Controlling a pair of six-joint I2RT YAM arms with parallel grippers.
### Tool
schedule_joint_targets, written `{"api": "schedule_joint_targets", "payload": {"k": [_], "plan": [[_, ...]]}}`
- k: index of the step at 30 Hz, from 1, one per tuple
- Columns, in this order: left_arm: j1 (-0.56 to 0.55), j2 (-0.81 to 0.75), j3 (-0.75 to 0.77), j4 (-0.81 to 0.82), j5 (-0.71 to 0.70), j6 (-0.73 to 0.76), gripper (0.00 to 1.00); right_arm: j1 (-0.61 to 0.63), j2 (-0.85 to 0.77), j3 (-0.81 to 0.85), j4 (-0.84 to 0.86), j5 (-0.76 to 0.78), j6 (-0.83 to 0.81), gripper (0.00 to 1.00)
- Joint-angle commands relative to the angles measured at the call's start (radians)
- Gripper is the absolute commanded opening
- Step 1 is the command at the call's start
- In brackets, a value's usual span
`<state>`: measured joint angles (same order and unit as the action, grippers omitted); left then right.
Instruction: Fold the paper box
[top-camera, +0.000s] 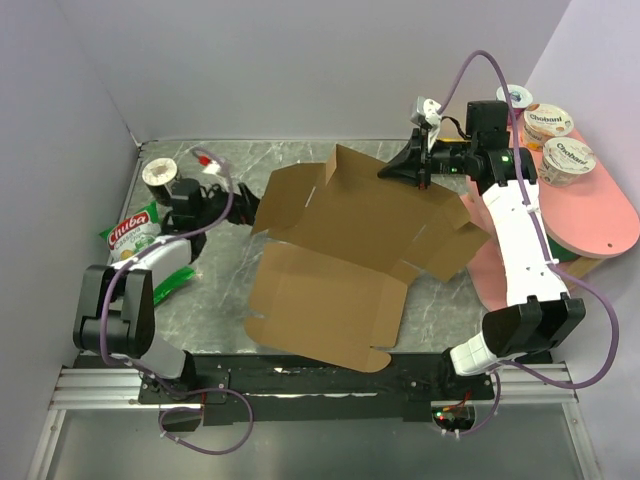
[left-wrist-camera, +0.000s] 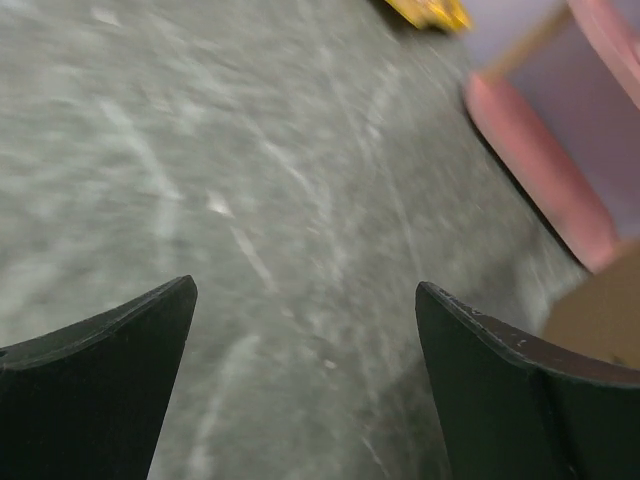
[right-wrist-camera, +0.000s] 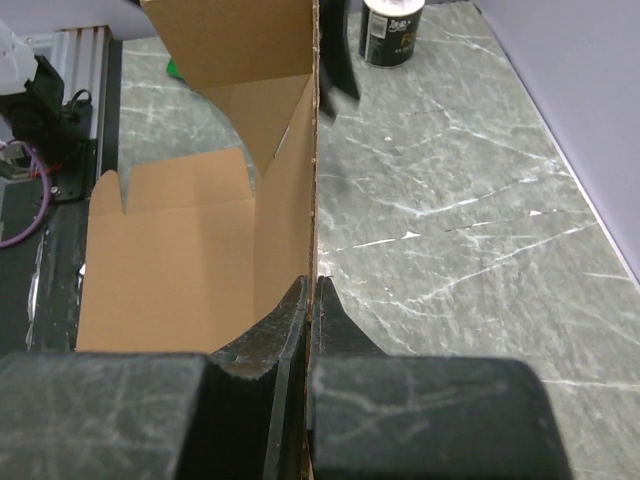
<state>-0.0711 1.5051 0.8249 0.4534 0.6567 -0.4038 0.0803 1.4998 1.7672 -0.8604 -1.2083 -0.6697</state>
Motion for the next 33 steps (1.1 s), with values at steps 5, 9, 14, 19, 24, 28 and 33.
{"api": "schedule_joint_targets", "payload": {"k": [5,9,14,19,24,28,33], "plan": [[-0.09,-0.042,-0.134,0.283,0.228,-0.012,0.96,-0.007,-0.041,-0.012,0.103,0.042,0.09,0.0],[-0.096,-0.068,-0.197,0.353,0.274,-0.049,0.95,-0.013,-0.027,-0.009,0.092,0.067,0.085,0.0],[-0.098,-0.137,-0.271,0.436,0.259,-0.098,0.95,-0.016,-0.003,-0.006,0.089,0.059,0.085,0.0],[-0.098,-0.198,-0.319,0.459,0.204,-0.127,0.96,-0.014,0.011,-0.005,0.092,0.055,0.088,0.0],[-0.098,-0.236,-0.339,0.458,0.176,-0.142,0.96,-0.014,0.013,-0.008,0.092,0.056,0.087,0.0],[-0.098,-0.264,-0.369,0.484,0.179,-0.162,0.96,-0.017,0.01,-0.011,0.089,0.061,0.085,0.0],[-0.098,-0.276,-0.415,0.576,0.227,-0.217,0.96,-0.016,0.005,-0.012,0.086,0.062,0.084,0.0]]}}
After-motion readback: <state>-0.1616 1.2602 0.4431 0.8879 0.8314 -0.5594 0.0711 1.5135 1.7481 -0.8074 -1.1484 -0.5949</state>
